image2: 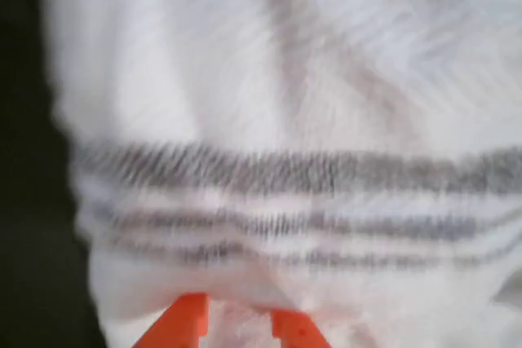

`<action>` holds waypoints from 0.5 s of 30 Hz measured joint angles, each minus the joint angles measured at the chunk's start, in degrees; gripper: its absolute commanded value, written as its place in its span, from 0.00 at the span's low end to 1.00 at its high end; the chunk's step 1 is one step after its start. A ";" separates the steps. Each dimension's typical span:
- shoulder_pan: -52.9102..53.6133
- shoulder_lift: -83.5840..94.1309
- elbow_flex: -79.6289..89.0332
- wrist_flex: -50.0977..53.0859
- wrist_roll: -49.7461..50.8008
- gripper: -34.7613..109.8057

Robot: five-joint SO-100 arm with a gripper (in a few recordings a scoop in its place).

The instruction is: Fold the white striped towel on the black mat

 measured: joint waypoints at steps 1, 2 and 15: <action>-0.26 -2.64 -2.29 0.00 0.00 0.32; -0.53 -4.75 -3.96 -0.35 0.00 0.32; 2.02 5.19 -5.36 9.84 -1.14 0.32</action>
